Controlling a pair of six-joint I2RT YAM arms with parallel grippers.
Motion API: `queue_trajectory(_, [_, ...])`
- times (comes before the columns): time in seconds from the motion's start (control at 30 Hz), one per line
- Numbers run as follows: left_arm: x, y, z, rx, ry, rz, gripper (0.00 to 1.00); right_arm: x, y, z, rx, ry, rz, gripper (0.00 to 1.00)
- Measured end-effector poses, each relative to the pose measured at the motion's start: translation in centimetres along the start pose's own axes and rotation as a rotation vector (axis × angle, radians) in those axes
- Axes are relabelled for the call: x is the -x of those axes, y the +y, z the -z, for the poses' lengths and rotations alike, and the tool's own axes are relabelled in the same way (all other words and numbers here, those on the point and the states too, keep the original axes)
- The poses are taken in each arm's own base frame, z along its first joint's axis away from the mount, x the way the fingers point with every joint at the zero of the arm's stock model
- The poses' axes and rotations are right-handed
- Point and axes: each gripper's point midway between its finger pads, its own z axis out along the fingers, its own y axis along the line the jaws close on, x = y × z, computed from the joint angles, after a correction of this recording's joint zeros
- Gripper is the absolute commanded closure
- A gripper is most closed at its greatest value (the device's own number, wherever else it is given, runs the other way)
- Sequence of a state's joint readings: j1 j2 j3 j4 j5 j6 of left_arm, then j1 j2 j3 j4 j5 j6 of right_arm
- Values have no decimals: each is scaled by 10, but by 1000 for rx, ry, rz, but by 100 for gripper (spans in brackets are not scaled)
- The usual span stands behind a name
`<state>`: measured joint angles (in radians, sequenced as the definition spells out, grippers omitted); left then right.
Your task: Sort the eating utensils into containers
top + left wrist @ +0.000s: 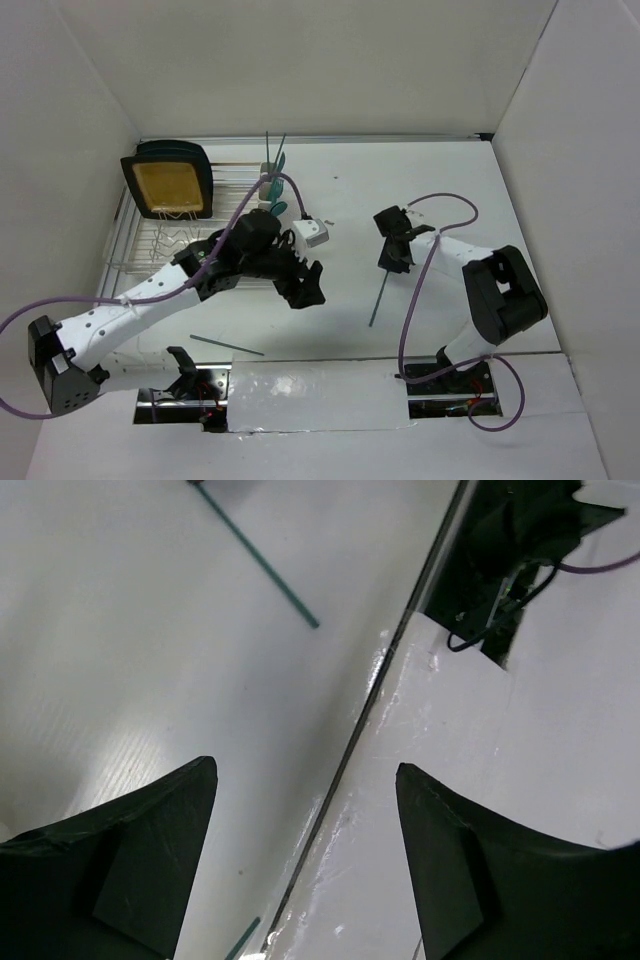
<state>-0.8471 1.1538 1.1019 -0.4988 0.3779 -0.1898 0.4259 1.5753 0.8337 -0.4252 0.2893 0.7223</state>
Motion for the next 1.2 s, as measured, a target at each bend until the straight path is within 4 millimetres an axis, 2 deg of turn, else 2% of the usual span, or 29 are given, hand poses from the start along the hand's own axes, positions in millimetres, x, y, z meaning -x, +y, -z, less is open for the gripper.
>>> queue_trajectory(0.13, [-12, 14, -10, 78, 24, 55, 15, 14, -1, -1, 18, 2, 96, 100])
queue_trajectory(0.23, [-6, 20, -9, 113, -1, 59, 14, 26, 9, -1, 59, -7, 182, 99])
queue_trajectory(0.33, [-2, 24, -7, 139, -24, 68, 14, 33, 18, 1, 98, -14, 251, 94])
queue_trajectory(0.43, [1, 26, -3, 153, -39, 69, 14, 34, 22, 4, 125, -8, 290, 82])
queue_trajectory(0.47, [2, 27, -2, 156, -44, 69, 13, 34, 23, 6, 132, -2, 301, 73])
queue_trajectory(0.5, [3, 27, -1, 157, -48, 68, 13, 34, 25, 9, 142, 1, 308, 68])
queue_trajectory(0.6, [5, 26, 3, 159, -59, 64, 13, 40, 32, 29, 203, -20, 323, 52])
queue_trajectory(0.77, [8, 24, 8, 157, -75, 56, 11, 54, 37, 92, 355, -145, 284, 45])
queue_trajectory(0.8, [8, 23, 8, 156, -78, 55, 12, 52, 34, 102, 382, -166, 272, 45])
queue_trajectory(0.87, [9, 23, 9, 157, -81, 54, 11, 40, 25, 110, 403, -167, 249, 45])
queue_trajectory(1.07, [7, 23, 9, 159, -73, 57, 11, -20, -5, 86, 355, -5, 206, 48])
queue_trajectory(1.2, [7, 23, 11, 161, -74, 60, 11, -32, -12, 82, 305, 43, 160, 51])
